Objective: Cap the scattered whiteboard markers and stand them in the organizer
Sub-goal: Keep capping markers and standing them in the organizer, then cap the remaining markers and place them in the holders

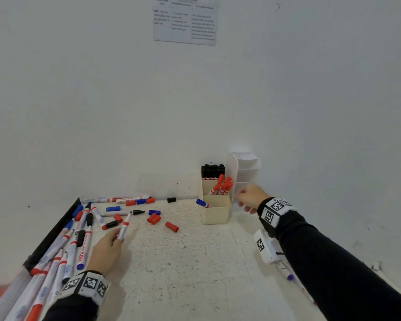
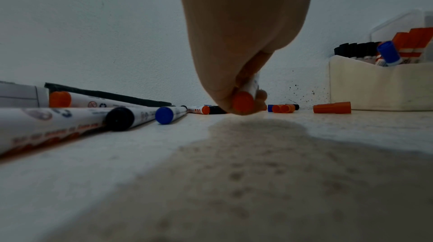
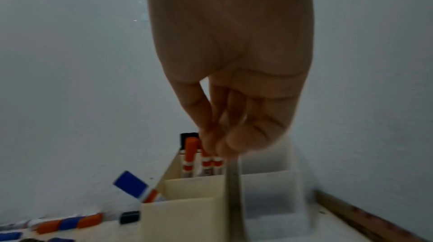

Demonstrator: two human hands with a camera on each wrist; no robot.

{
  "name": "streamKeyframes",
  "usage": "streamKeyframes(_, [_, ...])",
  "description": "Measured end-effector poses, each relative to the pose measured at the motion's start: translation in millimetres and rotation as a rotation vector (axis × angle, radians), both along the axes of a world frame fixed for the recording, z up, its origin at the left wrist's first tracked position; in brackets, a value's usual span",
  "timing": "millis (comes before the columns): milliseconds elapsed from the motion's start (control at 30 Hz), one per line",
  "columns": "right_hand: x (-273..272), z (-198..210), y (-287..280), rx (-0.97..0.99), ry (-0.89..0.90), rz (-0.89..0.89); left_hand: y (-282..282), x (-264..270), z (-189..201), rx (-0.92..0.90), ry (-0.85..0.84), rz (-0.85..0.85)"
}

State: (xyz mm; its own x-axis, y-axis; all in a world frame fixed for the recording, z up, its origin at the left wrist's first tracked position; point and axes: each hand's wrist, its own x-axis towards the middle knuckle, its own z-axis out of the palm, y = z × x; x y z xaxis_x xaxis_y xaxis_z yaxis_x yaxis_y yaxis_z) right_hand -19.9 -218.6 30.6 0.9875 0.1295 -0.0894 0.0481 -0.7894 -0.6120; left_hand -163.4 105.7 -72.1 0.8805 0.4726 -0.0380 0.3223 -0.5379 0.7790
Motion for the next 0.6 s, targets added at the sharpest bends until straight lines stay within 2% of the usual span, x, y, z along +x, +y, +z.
streamKeyframes(100, [-16, -7, -42, -0.42, 0.164, 0.012, -5, -1, 1, -0.021, 0.026, 0.004])
streamKeyframes(200, [-30, -29, -75, -0.651, 0.254, -0.011, -11, -3, 4, -0.022, 0.059, -0.026])
streamKeyframes(300, [-46, -58, -93, -0.698, 0.308, -0.047, -12, -3, 6, -0.025, 0.06, -0.04])
streamKeyframes(433, [-56, -78, -89, -0.692, 0.255, -0.038, -11, -1, 3, -0.001, 0.053, -0.034])
streamKeyframes(600, [-55, -81, -55, -0.544, 0.224, 0.121, -10, 0, 0, 0.009, 0.054, -0.036])
